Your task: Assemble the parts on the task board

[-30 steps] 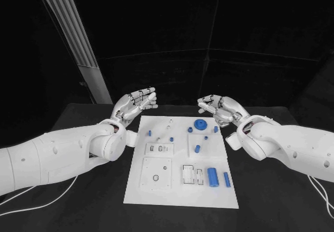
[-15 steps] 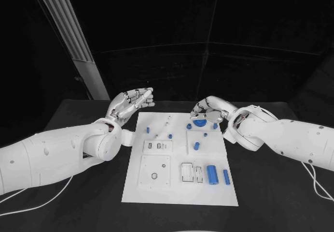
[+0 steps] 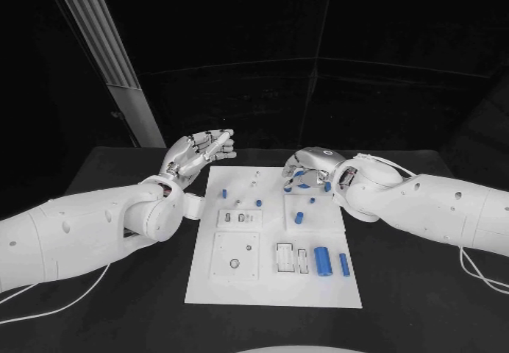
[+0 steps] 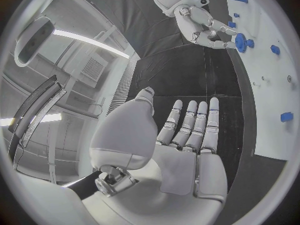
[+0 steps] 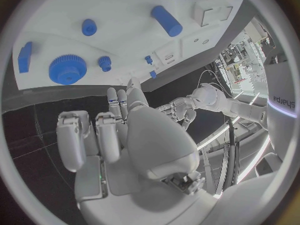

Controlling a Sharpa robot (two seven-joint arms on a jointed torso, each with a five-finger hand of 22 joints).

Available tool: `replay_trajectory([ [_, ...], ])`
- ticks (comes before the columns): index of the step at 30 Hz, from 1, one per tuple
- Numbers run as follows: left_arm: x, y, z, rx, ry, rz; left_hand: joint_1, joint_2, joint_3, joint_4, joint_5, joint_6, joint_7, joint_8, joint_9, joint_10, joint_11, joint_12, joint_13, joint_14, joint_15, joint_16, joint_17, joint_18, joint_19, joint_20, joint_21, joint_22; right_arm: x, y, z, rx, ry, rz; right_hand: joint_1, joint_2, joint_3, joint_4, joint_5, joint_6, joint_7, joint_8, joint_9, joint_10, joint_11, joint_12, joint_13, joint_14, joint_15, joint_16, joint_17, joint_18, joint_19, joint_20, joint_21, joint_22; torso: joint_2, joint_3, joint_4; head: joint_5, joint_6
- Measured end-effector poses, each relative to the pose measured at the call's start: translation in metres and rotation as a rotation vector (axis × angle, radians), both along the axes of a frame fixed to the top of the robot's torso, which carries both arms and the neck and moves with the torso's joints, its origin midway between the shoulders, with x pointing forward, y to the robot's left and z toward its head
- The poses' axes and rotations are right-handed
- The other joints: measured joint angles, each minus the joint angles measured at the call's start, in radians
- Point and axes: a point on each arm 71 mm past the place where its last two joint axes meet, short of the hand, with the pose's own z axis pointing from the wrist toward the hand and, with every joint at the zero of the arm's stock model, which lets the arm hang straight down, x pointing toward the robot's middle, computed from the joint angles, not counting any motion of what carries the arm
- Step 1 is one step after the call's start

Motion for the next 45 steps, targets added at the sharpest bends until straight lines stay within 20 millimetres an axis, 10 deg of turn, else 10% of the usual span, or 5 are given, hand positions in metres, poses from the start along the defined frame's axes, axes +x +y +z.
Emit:
replay_trajectory([
  [21, 0.001, 0.000, 0.000, -0.004, 0.001, -0.009, 0.004, 0.004, -0.005, 0.000, 0.000, 0.000, 0.000, 0.008, 0.001, 0.000, 0.000, 0.000, 0.000, -0.007, 0.000, 0.000, 0.000, 0.000, 0.000, 0.000, 0.000, -0.001, 0.007, 0.012, -0.005, -0.170, -0.048, -0.018, 0.024, -0.013, -0.014, 0.026, 0.000, 0.006, 0.013, -0.078, 0.000, 0.012, 0.005, -0.068, 0.000, 0.000, 0.000, 0.000, 0.000, 0.000, 0.000, 0.000, 0.000, 0.000, -0.001, -0.0005, -0.0012, -0.011, -0.019],
  [45, 0.002, 0.001, 0.000, -0.004, 0.001, -0.008, 0.008, 0.008, -0.005, 0.000, 0.000, 0.000, 0.000, 0.012, 0.001, 0.000, 0.000, 0.000, 0.000, -0.018, 0.003, -0.004, 0.000, 0.000, 0.000, 0.000, 0.000, -0.002, 0.015, 0.018, -0.014, -0.269, 0.010, -0.049, 0.024, -0.013, -0.015, 0.035, 0.000, 0.006, 0.013, -0.099, 0.000, 0.016, 0.002, -0.081, 0.001, 0.000, 0.000, 0.000, 0.000, 0.000, 0.000, 0.000, 0.000, 0.000, 0.000, -0.0005, -0.0007, -0.023, -0.026],
])
